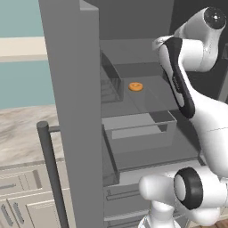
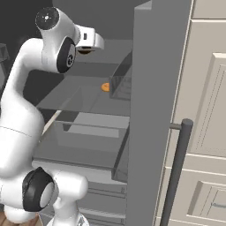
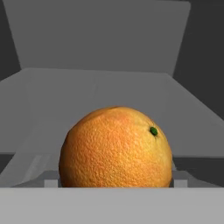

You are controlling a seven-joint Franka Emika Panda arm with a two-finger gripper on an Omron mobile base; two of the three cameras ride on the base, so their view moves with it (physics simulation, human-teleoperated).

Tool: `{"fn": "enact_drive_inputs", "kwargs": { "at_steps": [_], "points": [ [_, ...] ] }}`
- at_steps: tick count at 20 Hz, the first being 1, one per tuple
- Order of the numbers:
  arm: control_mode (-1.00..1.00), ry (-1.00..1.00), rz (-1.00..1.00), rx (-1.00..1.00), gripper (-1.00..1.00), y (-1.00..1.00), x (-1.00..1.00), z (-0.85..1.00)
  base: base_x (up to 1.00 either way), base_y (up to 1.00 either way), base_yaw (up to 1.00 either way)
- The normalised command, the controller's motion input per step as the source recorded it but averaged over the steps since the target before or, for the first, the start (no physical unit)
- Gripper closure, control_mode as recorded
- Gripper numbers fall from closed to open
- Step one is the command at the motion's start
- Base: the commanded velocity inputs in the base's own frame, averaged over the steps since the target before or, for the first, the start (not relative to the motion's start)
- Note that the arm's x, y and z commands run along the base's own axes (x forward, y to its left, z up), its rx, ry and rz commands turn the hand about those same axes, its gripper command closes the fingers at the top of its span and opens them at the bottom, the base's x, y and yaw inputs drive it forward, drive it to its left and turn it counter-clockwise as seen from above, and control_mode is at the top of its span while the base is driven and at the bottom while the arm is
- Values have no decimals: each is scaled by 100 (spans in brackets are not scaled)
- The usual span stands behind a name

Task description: Pick up the kiwi and orange from the fridge and place one fruit on each plate on the dining counter.

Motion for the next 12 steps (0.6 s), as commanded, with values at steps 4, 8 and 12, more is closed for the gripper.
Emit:
{"fn": "enact_drive_inputs", "kwargs": {
  "at_steps": [4,8,12],
  "points": [
    [-100,0,0,0,100,20,-100,17,0,0,0],
    [-100,0,0,1,100,19,-100,3,0,0,0],
    [-100,0,0,0,100,19,-100,0,0,0,0]
  ]
}}
